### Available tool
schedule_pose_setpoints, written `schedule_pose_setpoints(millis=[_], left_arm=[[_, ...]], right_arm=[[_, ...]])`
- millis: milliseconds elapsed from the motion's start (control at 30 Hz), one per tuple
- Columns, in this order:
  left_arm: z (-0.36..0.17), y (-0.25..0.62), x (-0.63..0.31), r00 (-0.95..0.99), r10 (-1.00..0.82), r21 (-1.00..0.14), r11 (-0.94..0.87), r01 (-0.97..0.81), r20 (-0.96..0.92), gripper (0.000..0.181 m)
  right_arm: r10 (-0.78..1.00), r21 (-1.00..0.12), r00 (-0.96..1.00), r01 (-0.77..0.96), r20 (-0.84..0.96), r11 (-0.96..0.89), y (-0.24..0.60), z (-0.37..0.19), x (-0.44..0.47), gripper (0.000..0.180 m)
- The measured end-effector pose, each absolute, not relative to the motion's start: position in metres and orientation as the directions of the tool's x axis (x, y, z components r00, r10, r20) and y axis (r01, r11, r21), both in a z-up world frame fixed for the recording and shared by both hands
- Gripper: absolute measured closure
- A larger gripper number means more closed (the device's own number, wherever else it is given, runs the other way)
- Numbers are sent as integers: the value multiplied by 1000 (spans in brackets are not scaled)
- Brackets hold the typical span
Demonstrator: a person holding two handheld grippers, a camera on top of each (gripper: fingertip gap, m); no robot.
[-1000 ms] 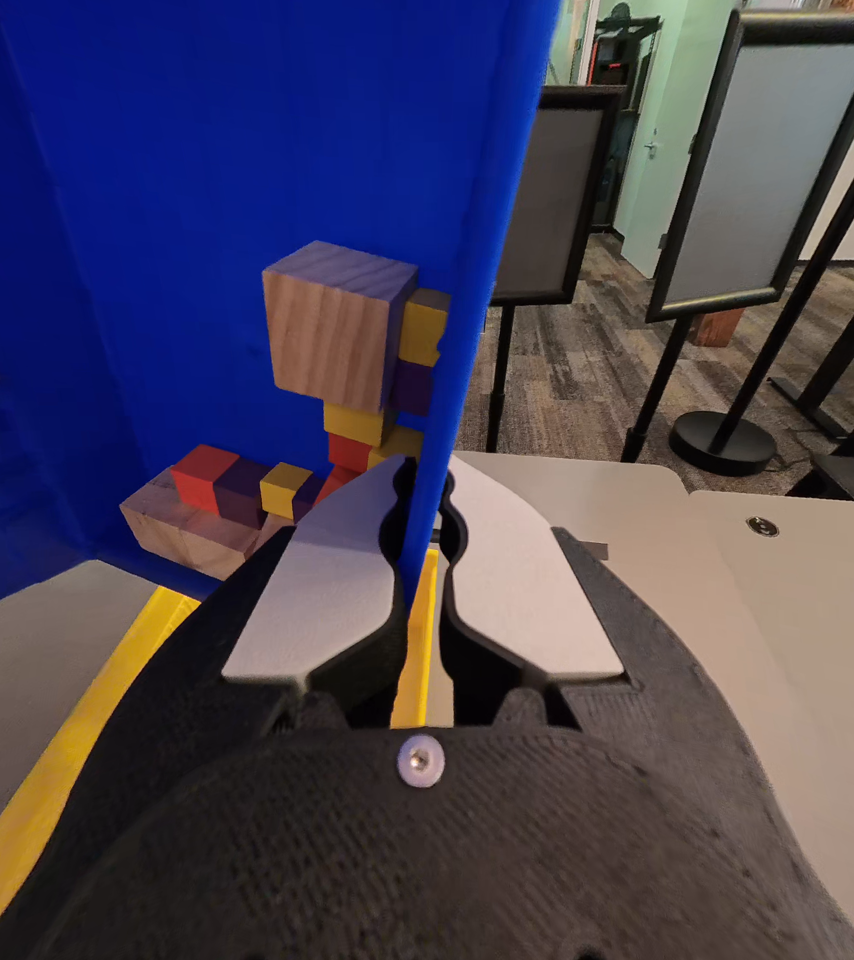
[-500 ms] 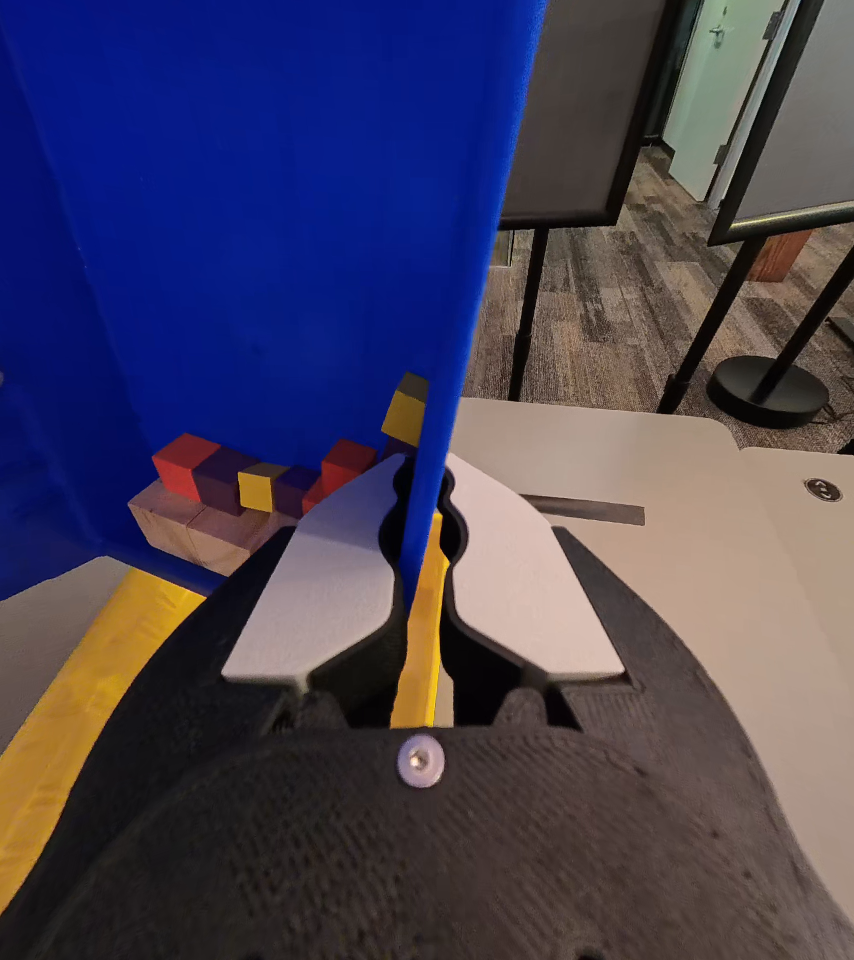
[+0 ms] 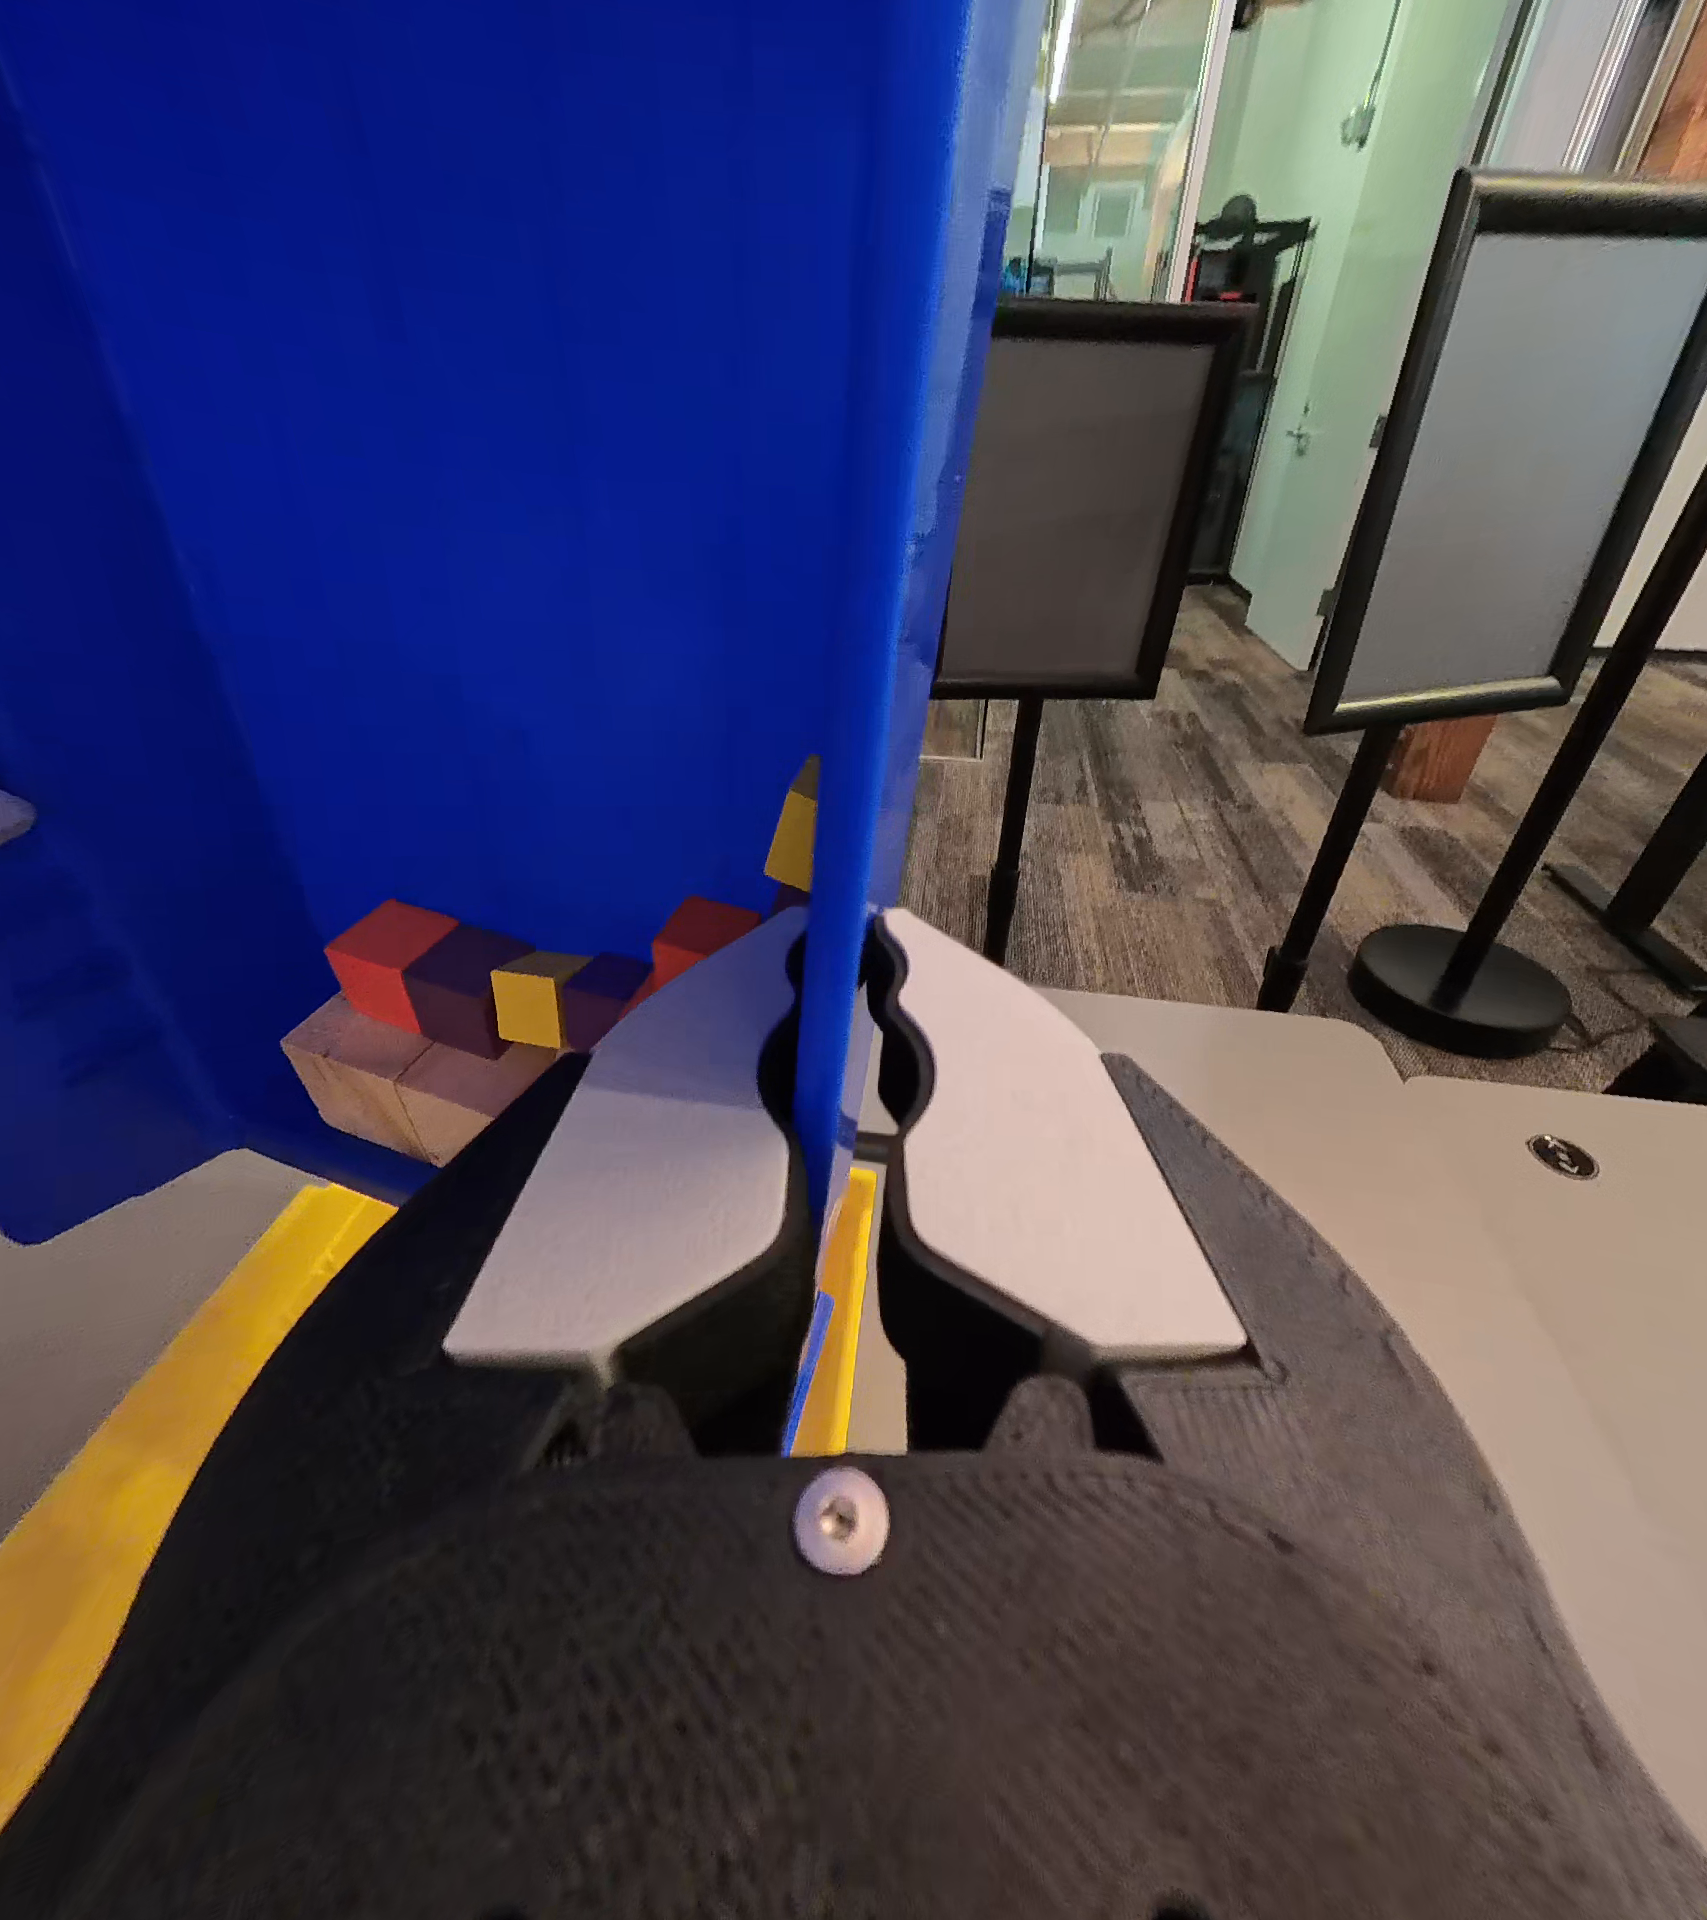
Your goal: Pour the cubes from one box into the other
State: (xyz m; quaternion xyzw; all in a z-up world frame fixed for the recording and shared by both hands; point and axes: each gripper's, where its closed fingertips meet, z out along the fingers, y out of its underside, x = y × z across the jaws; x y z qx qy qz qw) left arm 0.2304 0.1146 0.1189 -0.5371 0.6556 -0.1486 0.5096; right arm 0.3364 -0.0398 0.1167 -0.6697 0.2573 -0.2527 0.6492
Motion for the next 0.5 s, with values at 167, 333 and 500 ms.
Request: schedule_pose_setpoints(millis=[167, 333, 500], left_arm=[[127, 114, 224, 116, -849, -757, 387, -527, -515, 170], [132, 112, 215, 132, -845, -774, 398, -493, -519, 170], [136, 112, 213, 134, -842, -782, 410, -468, -522, 170]], right_arm=[[-676, -1000, 736, 25, 30, -18, -41, 126, 329, 173], [-674, -996, 735, 88, 75, -14, -42, 136, 321, 173], [-675, -992, 733, 125, 85, 11, -43, 143, 318, 173]])
